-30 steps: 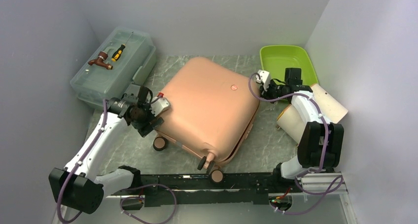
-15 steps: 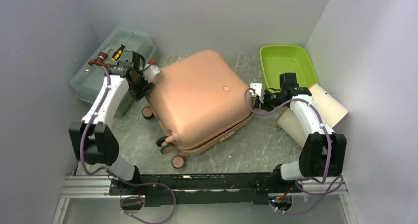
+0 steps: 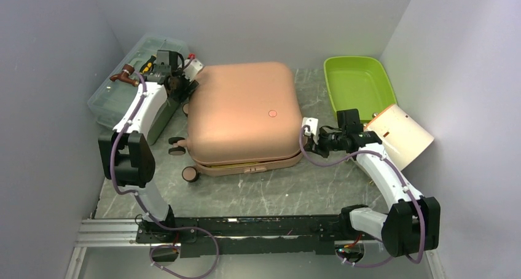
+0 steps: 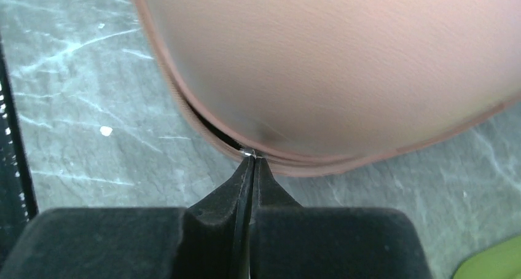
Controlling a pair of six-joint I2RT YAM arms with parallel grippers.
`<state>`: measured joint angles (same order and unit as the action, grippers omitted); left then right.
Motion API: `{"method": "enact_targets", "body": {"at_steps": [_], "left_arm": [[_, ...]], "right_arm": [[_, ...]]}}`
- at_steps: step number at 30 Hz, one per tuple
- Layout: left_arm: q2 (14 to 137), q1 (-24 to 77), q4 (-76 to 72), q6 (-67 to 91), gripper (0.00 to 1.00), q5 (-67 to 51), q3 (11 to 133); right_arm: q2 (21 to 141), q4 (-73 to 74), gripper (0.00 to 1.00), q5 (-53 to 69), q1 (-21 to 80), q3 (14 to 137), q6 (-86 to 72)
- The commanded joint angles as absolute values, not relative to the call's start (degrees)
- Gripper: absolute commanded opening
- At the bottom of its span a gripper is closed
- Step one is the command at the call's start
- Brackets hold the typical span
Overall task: Open, take out, and arrange the luggage
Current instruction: Adjust the luggage at the center of the board.
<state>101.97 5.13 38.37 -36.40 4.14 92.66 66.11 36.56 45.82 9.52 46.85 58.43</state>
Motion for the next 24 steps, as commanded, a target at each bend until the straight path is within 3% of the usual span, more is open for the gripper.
{"method": "enact_targets", "body": {"at_steps": [1, 7, 13, 19, 24], "left_arm": [[101.8, 12.7, 41.9, -35.3, 0.73, -7.2, 87.4], [100.1, 13.2, 41.4, -35.4, 0.73, -7.3, 85.5], [99.4, 13.2, 41.9, -35.2, 0.73, -7.6, 85.6], [97.5, 13.2, 41.5, -34.9, 0.71, -8.4, 85.3], [96.6, 13.4, 41.8, -34.3, 0.70, -8.9, 86.0]], "right_arm": [[67.4, 20.5, 0.00, 38.6, 7.2, 47.6, 47.3], [68.3, 14.5, 0.00, 30.1, 6.2, 49.3, 42.0], [69.2, 20.4, 0.00, 34.0, 6.2, 52.4, 45.1], [64.1, 10.7, 0.00, 19.7, 5.7, 47.2, 42.2], [63.0, 6.7, 0.00, 16.3, 4.9, 45.7, 36.4]]}}
